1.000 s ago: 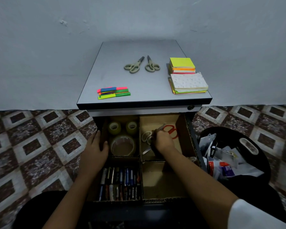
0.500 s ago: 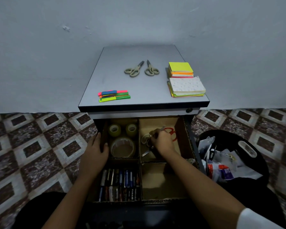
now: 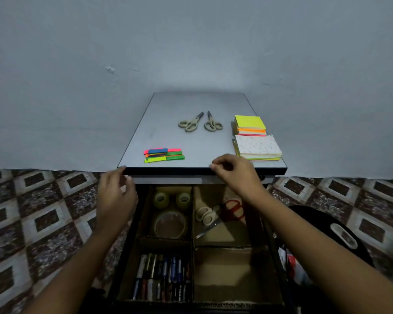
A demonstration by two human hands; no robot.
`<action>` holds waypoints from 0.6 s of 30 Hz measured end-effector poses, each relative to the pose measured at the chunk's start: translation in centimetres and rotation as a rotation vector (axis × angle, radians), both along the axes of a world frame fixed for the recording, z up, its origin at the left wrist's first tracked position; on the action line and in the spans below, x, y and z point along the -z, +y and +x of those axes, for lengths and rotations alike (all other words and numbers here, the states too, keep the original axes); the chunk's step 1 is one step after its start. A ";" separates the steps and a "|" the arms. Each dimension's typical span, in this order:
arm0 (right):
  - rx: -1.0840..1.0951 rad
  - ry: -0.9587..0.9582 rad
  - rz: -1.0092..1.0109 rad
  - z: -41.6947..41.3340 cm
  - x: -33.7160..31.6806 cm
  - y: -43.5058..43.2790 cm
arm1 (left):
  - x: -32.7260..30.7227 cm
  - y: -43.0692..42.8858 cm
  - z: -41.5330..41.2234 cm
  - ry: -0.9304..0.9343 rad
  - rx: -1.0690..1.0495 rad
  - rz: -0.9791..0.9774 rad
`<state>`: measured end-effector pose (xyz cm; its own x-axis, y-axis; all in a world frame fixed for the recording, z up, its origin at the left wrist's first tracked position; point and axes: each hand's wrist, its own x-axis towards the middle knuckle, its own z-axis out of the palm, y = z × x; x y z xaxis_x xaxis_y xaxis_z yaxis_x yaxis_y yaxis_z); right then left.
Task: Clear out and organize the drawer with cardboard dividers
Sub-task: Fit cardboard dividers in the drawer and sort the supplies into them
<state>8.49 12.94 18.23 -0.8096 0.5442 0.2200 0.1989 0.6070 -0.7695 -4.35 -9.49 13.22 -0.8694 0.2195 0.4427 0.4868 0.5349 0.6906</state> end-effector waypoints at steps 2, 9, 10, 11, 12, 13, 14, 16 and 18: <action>0.000 0.022 0.056 -1.0 -2.2 0.7 | -2.6 0.9 -1.5 0.025 0.010 0.037; 0.026 -0.087 0.185 -6.8 -6.9 4.2 | -8.3 8.2 -7.6 0.083 0.168 -0.158; 0.035 -0.109 0.194 -7.7 -7.1 4.8 | -8.7 9.4 -8.3 0.069 0.196 -0.196; 0.048 -0.132 0.210 -8.7 -7.2 5.4 | -9.0 10.7 -9.0 0.053 0.225 -0.236; 0.059 -0.159 0.236 -9.6 -7.2 6.0 | -9.1 11.8 -9.5 0.034 0.255 -0.272; 0.069 -0.190 0.258 -10.5 -7.2 6.7 | -9.3 13.0 -10.0 0.010 0.281 -0.301; 0.075 -0.227 0.274 -11.3 -7.2 7.2 | -9.4 14.0 -10.5 -0.014 0.303 -0.324; 0.086 -0.298 0.300 -12.7 -7.1 7.9 | -9.4 15.8 -11.3 -0.061 0.335 -0.360; 0.107 -0.358 0.352 -14.0 -6.7 8.7 | -9.1 17.3 -12.1 -0.098 0.357 -0.408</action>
